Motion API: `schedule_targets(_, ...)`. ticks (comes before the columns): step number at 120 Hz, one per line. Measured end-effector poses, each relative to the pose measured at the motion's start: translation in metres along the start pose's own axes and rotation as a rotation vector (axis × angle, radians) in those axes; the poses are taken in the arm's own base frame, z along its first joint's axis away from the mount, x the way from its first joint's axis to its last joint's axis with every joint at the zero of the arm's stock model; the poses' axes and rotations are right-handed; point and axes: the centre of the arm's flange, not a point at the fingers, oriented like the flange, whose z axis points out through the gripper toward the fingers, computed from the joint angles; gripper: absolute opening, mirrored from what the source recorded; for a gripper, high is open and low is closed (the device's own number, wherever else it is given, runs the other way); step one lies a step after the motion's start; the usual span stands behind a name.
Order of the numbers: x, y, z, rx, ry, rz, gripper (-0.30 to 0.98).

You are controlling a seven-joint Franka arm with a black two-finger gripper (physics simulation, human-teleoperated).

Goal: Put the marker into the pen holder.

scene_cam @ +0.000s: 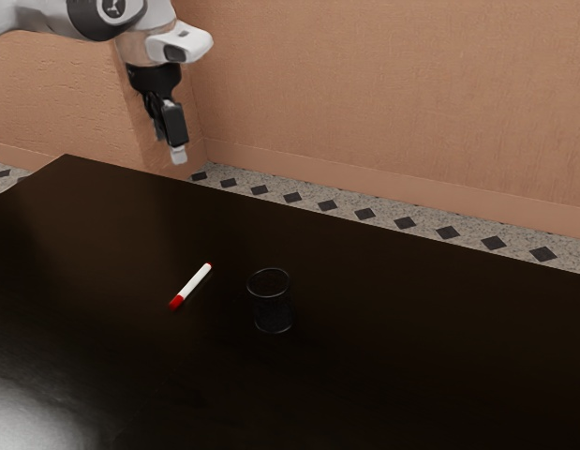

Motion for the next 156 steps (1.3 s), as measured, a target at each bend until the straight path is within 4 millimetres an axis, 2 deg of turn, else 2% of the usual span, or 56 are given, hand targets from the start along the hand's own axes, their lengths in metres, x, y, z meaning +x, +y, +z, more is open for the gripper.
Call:
schedule_targets(24,0.006,-0.005,-0.001,0.027,0.038,0.100,0.69)
schedule_targets(30,0.009,-0.008,0.005,0.024,0.036,0.117,0.69)
schedule_targets(36,0.015,-0.017,0.024,-0.005,0.024,0.119,0.69)
schedule_targets(42,0.012,-0.038,0.048,-0.039,0.015,0.089,0.68)
schedule_targets(49,0.001,-0.058,0.083,-0.066,0.000,0.045,0.69)
schedule_targets(56,-0.006,-0.071,0.123,-0.087,-0.014,0.007,0.69)
schedule_targets(63,-0.003,-0.082,0.158,-0.102,-0.015,-0.024,0.69)
schedule_targets(69,-0.001,-0.092,0.179,-0.105,-0.007,-0.051,0.69)
schedule_targets(97,0.025,-0.118,0.238,-0.118,0.029,-0.127,0.69)
schedule_targets(113,0.023,-0.134,0.267,-0.121,0.015,-0.181,0.68)
schedule_targets(126,0.015,-0.142,0.290,-0.125,0.003,-0.230,0.57)
schedule_targets(143,0.015,-0.146,0.317,-0.138,0.005,-0.275,0.36)
schedule_targets(156,0.014,-0.150,0.334,-0.137,-0.002,-0.298,0.30)
